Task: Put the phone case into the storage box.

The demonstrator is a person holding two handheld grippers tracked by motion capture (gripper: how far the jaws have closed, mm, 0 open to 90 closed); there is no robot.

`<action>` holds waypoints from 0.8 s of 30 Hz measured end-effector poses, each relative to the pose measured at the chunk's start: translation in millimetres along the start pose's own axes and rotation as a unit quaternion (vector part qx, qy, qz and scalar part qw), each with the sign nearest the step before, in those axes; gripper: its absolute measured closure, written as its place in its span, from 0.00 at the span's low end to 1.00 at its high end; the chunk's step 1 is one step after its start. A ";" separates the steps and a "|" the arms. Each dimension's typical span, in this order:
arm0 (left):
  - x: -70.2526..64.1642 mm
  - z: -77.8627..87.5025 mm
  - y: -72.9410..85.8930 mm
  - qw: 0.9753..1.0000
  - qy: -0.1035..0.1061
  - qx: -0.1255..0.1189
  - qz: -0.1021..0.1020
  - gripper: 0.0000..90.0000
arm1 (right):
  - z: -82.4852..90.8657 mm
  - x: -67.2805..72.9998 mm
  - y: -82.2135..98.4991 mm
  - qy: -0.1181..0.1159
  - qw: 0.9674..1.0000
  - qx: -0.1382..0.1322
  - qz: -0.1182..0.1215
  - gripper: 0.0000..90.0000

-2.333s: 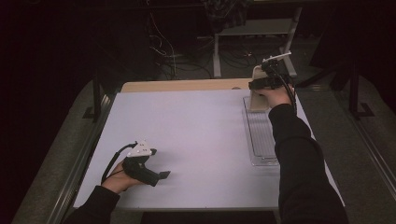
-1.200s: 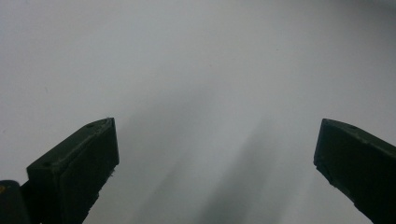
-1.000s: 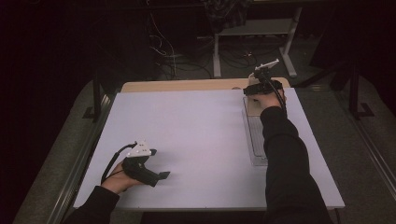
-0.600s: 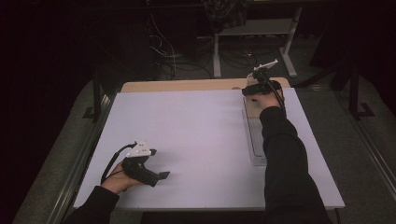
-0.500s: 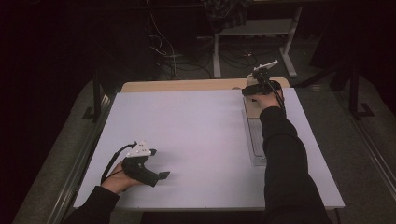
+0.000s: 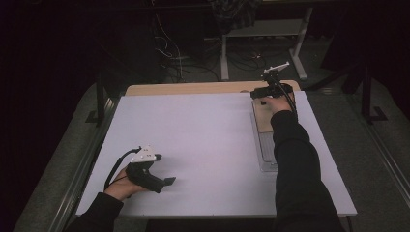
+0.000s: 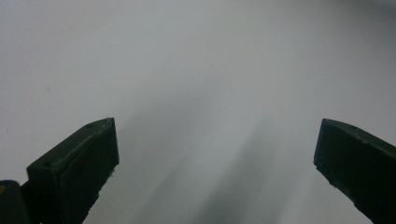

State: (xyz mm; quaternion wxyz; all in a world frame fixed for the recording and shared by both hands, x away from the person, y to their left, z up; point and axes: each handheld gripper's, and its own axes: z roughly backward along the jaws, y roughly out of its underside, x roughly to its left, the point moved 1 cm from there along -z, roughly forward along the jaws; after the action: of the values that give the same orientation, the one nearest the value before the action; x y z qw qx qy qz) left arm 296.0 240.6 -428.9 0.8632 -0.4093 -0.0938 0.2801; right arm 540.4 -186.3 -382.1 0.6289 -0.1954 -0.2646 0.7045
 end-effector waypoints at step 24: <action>1.8 0.1 -2.1 1.000 0.003 0.006 -0.005 0.00 | 73.3 4.3 32.8 -0.092 0.991 -0.049 0.080 0.00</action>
State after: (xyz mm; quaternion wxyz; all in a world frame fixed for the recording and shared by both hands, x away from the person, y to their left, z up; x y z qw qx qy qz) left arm 298.3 240.6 -427.3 0.8675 -0.4041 -0.0913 0.2752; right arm 469.5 -193.6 -344.8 0.5328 -0.1805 -0.3390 0.7541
